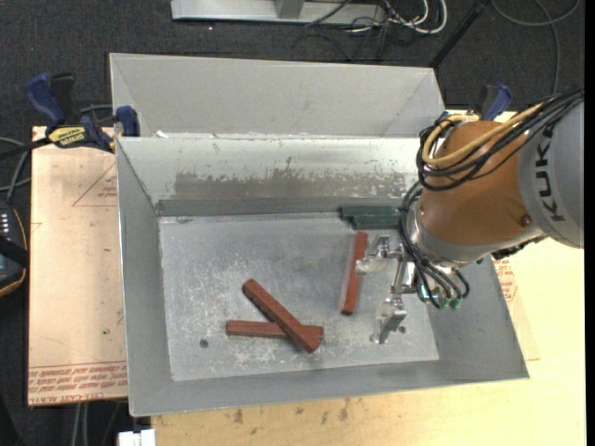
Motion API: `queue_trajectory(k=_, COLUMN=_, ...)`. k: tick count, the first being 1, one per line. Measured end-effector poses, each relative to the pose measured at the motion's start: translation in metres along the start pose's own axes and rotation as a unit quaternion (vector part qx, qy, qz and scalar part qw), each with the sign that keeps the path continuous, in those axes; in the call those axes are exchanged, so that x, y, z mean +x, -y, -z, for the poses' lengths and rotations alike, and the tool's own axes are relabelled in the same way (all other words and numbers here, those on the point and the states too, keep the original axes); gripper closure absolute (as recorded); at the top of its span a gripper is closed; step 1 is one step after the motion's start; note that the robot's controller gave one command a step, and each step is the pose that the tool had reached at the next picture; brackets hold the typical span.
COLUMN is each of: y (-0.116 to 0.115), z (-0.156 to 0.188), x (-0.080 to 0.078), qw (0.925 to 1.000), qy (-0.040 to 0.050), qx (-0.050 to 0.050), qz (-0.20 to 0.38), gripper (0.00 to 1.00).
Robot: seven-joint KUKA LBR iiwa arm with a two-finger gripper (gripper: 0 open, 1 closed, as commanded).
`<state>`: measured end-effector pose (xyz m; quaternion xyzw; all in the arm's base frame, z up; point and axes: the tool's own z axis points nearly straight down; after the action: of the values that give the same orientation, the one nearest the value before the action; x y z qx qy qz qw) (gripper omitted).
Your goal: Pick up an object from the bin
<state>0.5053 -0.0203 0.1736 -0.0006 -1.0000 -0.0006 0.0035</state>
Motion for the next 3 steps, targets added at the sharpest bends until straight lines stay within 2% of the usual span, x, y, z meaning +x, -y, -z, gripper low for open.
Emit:
queue_trajectory(k=1, y=0.0, z=0.004, x=-0.002, qw=1.0, qy=0.0036, qx=0.0, qz=0.0, gripper=0.0)
queue_trajectory(k=2, y=-0.014, z=-0.021, x=-0.013, qw=0.9992, qy=0.0069, qx=0.001, qz=0.039, gripper=0.0)
queue_trajectory(k=3, y=-0.018, z=-0.078, x=-0.015, qw=0.9953, qy=0.0068, qx=0.001, qz=0.097, gripper=0.0)
